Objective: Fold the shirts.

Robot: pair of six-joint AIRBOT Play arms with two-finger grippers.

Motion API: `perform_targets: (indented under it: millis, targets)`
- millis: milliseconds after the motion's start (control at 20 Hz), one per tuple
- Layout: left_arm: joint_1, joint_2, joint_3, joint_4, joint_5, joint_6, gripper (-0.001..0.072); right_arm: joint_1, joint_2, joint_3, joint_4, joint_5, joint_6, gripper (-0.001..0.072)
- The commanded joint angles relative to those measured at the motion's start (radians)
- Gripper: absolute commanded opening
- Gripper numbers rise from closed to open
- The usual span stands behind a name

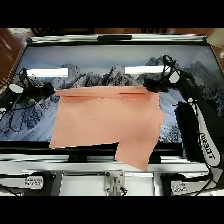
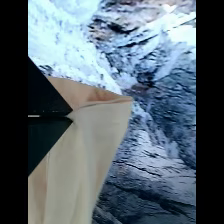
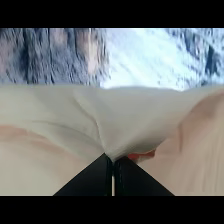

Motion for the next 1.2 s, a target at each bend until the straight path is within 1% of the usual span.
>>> perform_targets:
  millis: [0,50,150,350,550,700,900,950,1000,1050,1100,1150]
  targets:
    - [0.053,-0.009,-0.004,0.026,-0.298,0.079,0.0032,0.002,0.036,-0.004,-0.169,0.367,0.06,0.0058]
    - [0.067,-0.011,-0.004,0.047,-0.348,0.079,0.0032,0.002,0.035,-0.008,-0.203,0.393,0.078,0.0058]
    - [0.098,-0.009,-0.003,0.064,-0.389,0.079,0.0032,0.001,0.035,-0.01,-0.23,0.391,0.096,0.0058]
    - [0.129,-0.017,-0.003,0.063,-0.4,0.079,0.0032,0.002,0.01,-0.012,-0.229,0.35,0.148,0.0058]
    - [0.094,-0.04,-0.003,0.06,-0.397,0.079,0.0032,0.004,-0.026,-0.012,-0.188,0.355,0.155,0.0059]
    - [0.086,-0.047,-0.003,0.06,-0.394,0.079,0.0032,0.004,-0.032,-0.014,-0.198,0.355,0.159,0.0058]
    - [0.086,-0.047,-0.005,0.06,-0.437,0.077,0.0032,0.004,-0.05,-0.026,-0.199,0.361,0.163,0.0059]
    - [0.086,-0.047,-0.005,0.06,-0.454,0.078,0.0032,0.004,-0.05,-0.025,-0.203,0.359,0.161,0.0093]
    - [0.086,-0.047,-0.004,0.06,-0.468,0.078,0.0033,0.003,-0.044,-0.025,-0.205,0.358,0.155,0.0248]
    - [0.087,-0.046,-0.003,0.061,-0.482,0.078,0.007,-0.002,-0.031,-0.025,-0.204,0.359,0.141,0.0443]
    - [0.091,-0.046,-0.001,0.061,-0.507,0.064,0.0317,-0.008,-0.006,-0.025,-0.206,0.368,0.119,0.0472]
    - [0.102,-0.046,0.008,0.063,-0.54,0.035,0.0608,-0.013,0.025,-0.025,-0.213,0.384,0.103,0.0472]
